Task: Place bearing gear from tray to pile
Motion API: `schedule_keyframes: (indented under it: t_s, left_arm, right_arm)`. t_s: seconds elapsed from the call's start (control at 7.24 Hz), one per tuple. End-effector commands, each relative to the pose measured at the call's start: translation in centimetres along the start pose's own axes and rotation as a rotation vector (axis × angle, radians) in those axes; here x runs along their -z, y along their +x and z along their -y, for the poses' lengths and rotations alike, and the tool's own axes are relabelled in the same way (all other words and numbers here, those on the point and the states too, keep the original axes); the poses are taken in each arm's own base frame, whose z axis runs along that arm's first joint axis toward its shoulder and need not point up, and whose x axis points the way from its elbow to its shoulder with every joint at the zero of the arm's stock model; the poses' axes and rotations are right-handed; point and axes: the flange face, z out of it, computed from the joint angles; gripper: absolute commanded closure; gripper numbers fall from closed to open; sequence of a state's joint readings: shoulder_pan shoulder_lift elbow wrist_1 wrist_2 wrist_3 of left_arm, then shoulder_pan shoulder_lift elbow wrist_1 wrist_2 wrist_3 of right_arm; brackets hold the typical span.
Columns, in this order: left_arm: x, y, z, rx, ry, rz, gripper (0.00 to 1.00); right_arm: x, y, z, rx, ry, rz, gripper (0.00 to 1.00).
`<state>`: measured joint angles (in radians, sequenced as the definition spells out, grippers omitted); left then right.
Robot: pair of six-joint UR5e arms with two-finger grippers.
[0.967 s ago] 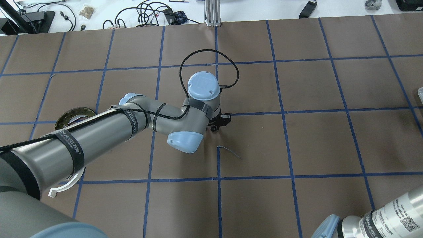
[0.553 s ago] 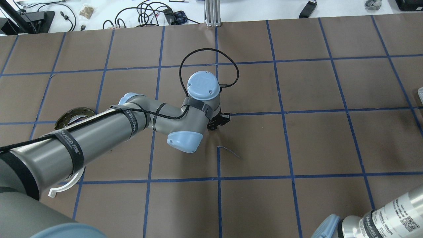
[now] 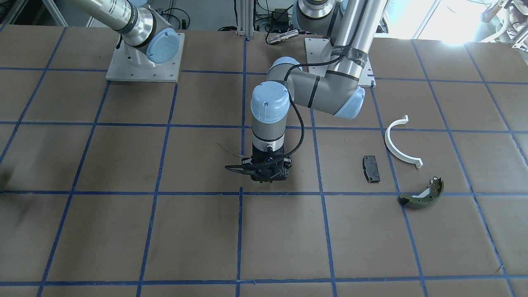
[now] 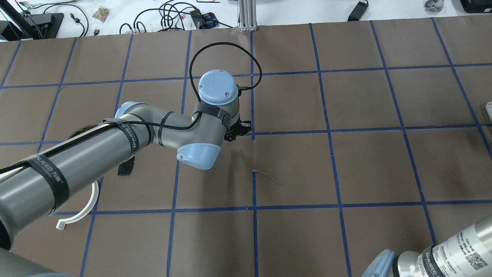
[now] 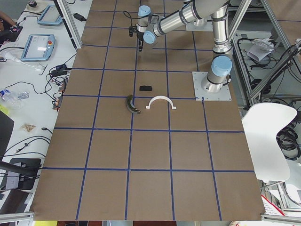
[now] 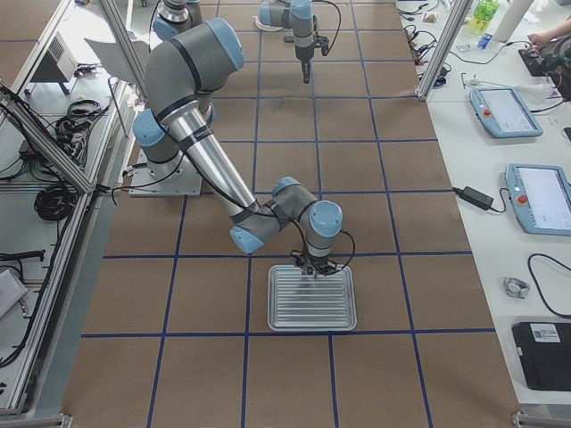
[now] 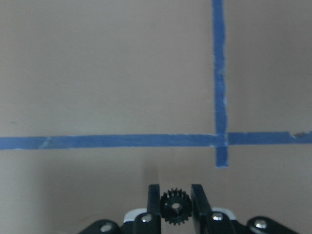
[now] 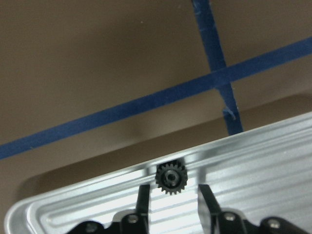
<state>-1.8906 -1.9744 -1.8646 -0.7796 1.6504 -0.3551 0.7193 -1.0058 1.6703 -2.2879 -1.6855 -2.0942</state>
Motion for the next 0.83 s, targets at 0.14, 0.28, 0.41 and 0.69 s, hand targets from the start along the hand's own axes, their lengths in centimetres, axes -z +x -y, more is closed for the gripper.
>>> schedule_keyframes:
  t_s: [0.14, 0.28, 0.41, 0.69]
  left_arm:
    - [1.6, -6.4, 0.4, -0.100, -0.004, 0.192, 0.80]
    - [1.4, -8.9, 0.6, -0.112, -0.022, 0.198, 0.82]
    - [1.2, -12.7, 1.1, -0.135, -0.049, 0.196, 0.84]
    - [1.2, -18.5, 1.7, -0.156, -0.081, 0.198, 0.84]
  right_arm:
    - [-0.2, 0.0, -0.1, -0.006, -0.009, 0.004, 0.78]
    - [-0.2, 0.0, 0.0, -0.006, -0.006, 0.002, 0.78]
    - [-0.1, 0.0, -0.1, -0.019, -0.009, 0.004, 0.79]
    - [-0.1, 0.0, -0.1, -0.022, -0.008, 0.003, 0.64]
